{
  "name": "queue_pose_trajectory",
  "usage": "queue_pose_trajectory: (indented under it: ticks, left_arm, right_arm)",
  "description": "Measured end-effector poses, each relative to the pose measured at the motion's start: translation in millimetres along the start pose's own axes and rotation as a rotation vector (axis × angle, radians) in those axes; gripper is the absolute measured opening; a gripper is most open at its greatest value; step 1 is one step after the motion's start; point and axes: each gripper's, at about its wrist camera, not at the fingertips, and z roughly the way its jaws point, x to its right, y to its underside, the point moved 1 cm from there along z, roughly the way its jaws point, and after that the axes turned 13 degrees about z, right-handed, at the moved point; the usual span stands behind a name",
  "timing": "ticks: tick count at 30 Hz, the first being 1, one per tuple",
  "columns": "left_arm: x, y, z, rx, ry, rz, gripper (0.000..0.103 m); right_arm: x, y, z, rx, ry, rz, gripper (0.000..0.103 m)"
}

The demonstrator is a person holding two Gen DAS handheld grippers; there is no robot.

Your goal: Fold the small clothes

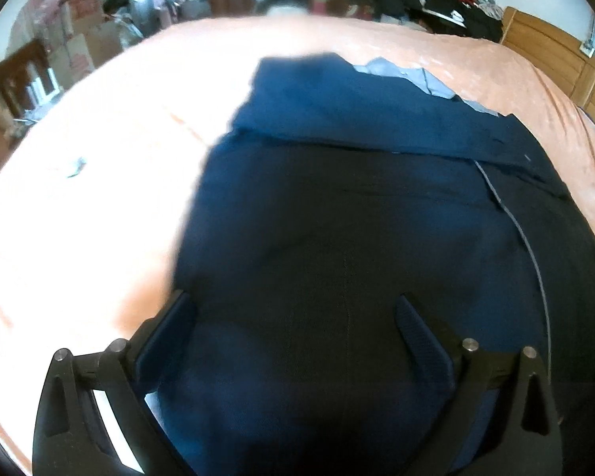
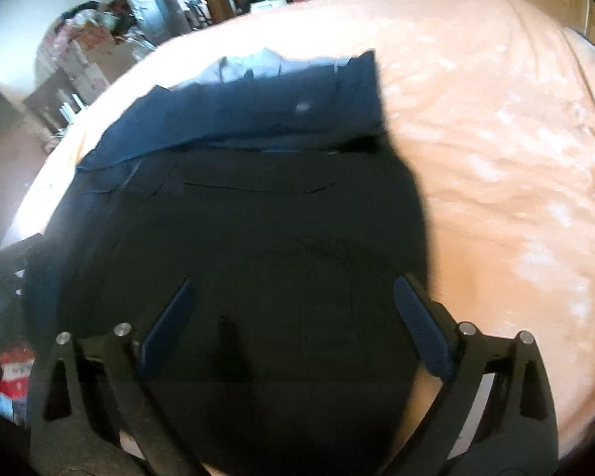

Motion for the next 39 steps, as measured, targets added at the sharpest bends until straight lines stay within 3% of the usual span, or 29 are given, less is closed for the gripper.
queue_pose_trajectory:
  ticks: [2, 4, 6, 8, 10, 14, 18, 21, 26, 28, 30, 31, 34, 35, 36, 38, 39]
  left_arm:
    - [-16.7, 20.0, -13.9, 0.006, 0.021, -0.023, 0.102]
    - [-25.0, 37.0, -28.2, 0.020, 0.068, -0.022, 0.101]
    - [-21.2, 47.5, -41.1, 0.028, 0.109, 0.011, 0.100]
    - [-14.4, 53.4, -48.6, 0.026, 0.145, 0.030, 0.095]
    - [-6.7, 58.0, -55.2, 0.027, 0.171, 0.049, 0.088]
    - [-7.6, 69.8, -57.6, 0.023, 0.204, 0.033, 0.085]
    - [-30.3, 76.3, -62.1, 0.046, 0.346, -0.086, 0.082]
    - [-43.8, 82.2, -62.4, 0.059, 0.471, -0.163, 0.071]
    - [-35.5, 86.2, -61.1, 0.051, 0.563, -0.179, 0.070]
    - [-31.5, 84.3, -63.7, 0.056, 0.612, -0.192, 0.066]
    - [-29.2, 83.3, -61.6, 0.030, 0.594, -0.177, 0.064]
    - [-28.0, 81.5, -53.5, -0.003, 0.562, -0.163, 0.058]
    - [-28.1, 78.5, -42.9, -0.013, 0.588, -0.190, 0.054]
    - [-27.9, 76.6, -44.0, -0.007, 0.612, -0.208, 0.043]
    - [-26.8, 74.2, -46.1, 0.007, 0.657, -0.235, 0.035]
    - [-27.0, 69.6, -55.6, 0.060, 0.742, -0.289, 0.013]
    - [-28.8, 64.8, -61.3, 0.096, 0.792, -0.322, 0.013]
  right_arm:
    - [26.1, 10.6, -18.6, -0.057, -0.041, 0.035, 0.094]
    - [51.0, 23.6, -25.6, -0.124, -0.068, 0.092, 0.078]
    - [70.1, 35.4, -24.3, -0.187, -0.120, 0.159, 0.056]
    - [80.2, 47.0, -22.4, -0.205, -0.140, 0.197, 0.052]
    - [78.4, 51.7, -23.1, -0.205, -0.157, 0.199, 0.052]
    - [71.5, 53.6, -19.2, -0.220, -0.153, 0.180, 0.052]
    - [71.2, 53.4, -19.2, -0.242, -0.193, 0.200, 0.052]
    - [67.1, 57.1, -15.8, -0.280, -0.215, 0.184, 0.052]
    - [59.5, 62.8, -7.7, -0.317, -0.261, 0.197, 0.052]
    - [58.8, 62.0, -9.6, -0.321, -0.294, 0.223, 0.052]
    - [58.3, 64.2, -7.0, -0.329, -0.276, 0.204, 0.052]
    - [58.1, 65.8, -2.7, -0.337, -0.267, 0.197, 0.052]
    - [57.3, 67.1, 1.8, -0.333, -0.267, 0.209, 0.050]
    - [57.9, 66.1, -1.0, -0.335, -0.272, 0.226, 0.033]
    - [58.8, 65.0, -6.7, -0.335, -0.299, 0.250, 0.009]
    - [62.4, 59.7, -26.0, -0.295, -0.399, 0.298, 0.004]
    - [61.8, 54.4, -40.0, -0.257, -0.452, 0.319, 0.004]
